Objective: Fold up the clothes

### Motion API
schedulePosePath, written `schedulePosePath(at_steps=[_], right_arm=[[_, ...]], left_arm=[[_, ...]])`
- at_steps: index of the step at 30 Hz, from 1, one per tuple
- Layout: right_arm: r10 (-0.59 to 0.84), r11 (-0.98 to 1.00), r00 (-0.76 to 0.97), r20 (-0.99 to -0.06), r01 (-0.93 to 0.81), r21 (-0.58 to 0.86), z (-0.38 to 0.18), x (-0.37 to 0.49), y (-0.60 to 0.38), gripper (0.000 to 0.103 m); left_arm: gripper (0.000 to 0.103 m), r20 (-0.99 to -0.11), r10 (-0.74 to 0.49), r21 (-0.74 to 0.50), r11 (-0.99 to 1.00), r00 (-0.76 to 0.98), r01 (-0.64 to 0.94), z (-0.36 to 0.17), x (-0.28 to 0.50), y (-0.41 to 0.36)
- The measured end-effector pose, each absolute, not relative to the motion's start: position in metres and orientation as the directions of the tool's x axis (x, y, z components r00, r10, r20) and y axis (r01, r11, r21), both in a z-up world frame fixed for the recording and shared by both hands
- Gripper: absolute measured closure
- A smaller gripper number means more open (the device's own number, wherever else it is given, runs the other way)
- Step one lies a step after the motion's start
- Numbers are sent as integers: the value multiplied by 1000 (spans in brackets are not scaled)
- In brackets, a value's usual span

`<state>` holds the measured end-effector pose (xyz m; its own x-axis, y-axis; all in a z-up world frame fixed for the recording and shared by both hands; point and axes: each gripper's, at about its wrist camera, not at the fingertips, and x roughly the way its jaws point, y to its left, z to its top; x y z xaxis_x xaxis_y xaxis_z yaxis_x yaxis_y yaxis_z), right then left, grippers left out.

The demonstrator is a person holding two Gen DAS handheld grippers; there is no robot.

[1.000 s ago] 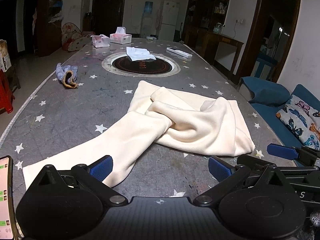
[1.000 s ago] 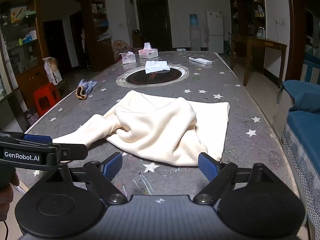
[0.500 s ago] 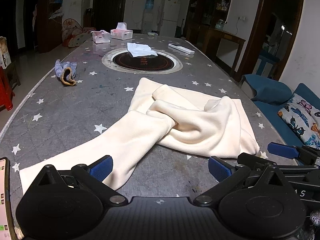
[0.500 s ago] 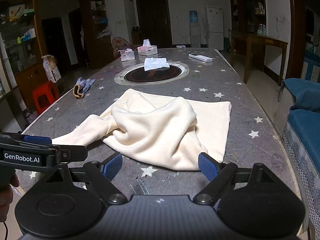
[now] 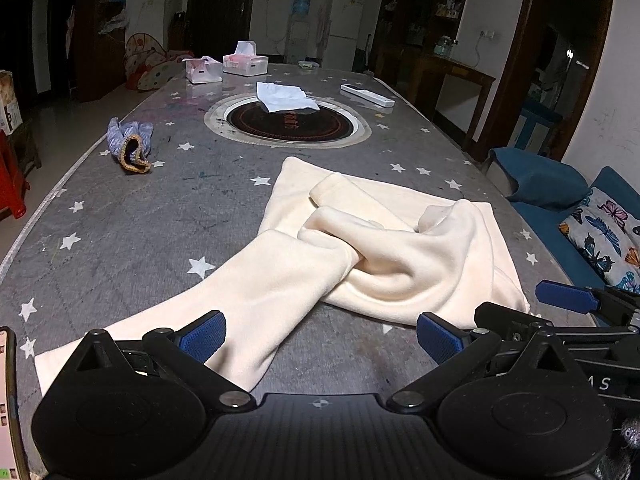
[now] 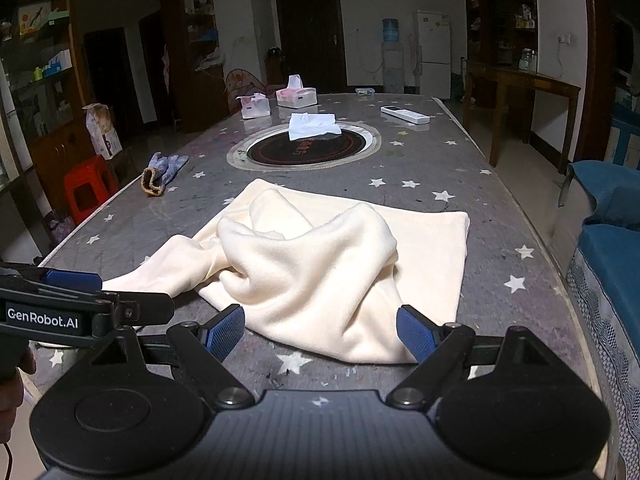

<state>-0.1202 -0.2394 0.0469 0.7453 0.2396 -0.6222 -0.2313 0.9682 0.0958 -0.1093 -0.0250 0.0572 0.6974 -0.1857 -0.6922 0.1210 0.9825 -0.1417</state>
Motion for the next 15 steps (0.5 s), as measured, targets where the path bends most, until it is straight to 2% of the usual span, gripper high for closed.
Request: schedulePosePath(at_steps=[15], right_arm=[[248, 964, 739, -626, -254, 82, 48, -79, -243, 18]], left_arm=[[0, -708, -165, -109, 986, 687, 125, 57, -68, -27]])
